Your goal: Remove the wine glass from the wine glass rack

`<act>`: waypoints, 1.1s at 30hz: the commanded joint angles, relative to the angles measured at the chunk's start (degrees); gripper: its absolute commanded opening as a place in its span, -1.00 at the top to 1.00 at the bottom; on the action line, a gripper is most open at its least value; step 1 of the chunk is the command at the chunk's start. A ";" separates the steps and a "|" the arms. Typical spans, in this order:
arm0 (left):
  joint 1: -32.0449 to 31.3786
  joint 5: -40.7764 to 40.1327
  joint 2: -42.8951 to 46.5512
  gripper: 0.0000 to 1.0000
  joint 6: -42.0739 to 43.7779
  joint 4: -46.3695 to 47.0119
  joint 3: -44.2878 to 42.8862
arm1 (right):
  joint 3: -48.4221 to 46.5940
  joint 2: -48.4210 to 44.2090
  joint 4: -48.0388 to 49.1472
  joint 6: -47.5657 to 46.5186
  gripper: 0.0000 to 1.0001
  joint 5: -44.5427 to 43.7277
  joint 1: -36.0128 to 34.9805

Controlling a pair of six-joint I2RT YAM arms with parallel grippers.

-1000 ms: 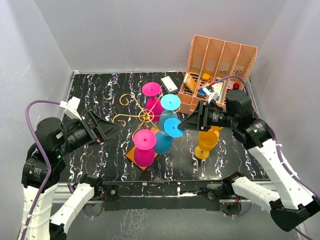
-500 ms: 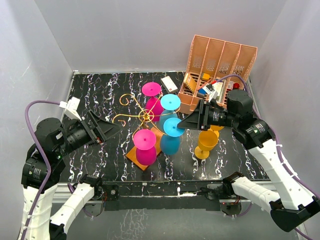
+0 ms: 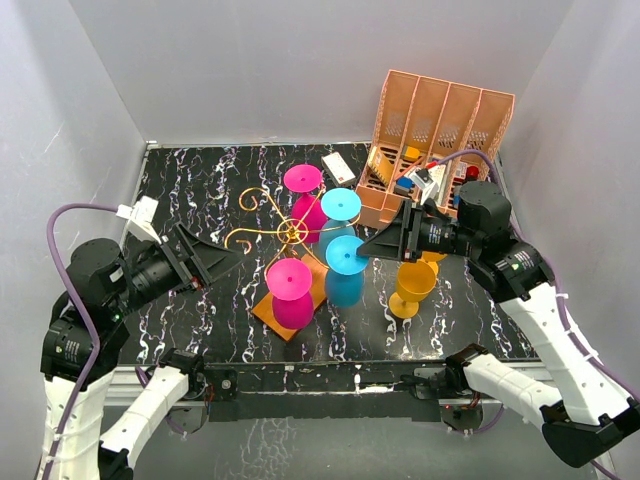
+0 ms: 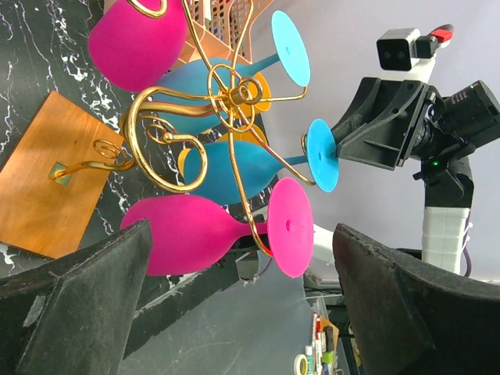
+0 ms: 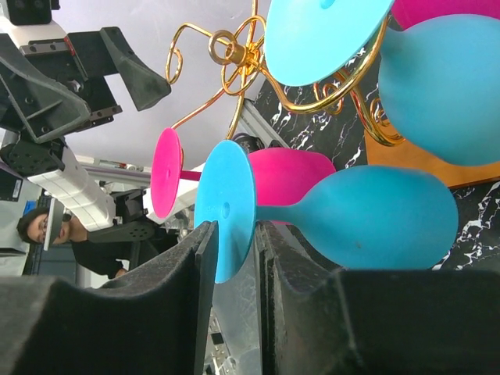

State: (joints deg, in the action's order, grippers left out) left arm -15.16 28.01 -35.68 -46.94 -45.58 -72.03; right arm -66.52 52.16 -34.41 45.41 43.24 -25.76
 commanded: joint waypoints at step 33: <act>0.26 -1.03 0.35 -0.94 0.77 -1.26 -2.22 | 0.85 -2.94 2.66 14.22 0.85 -1.77 0.18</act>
State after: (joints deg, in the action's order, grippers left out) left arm -15.16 27.38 -35.68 -46.92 -46.78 -73.67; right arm -64.05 49.87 -34.09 59.00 40.45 -25.76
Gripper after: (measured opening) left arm 0.970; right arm 0.099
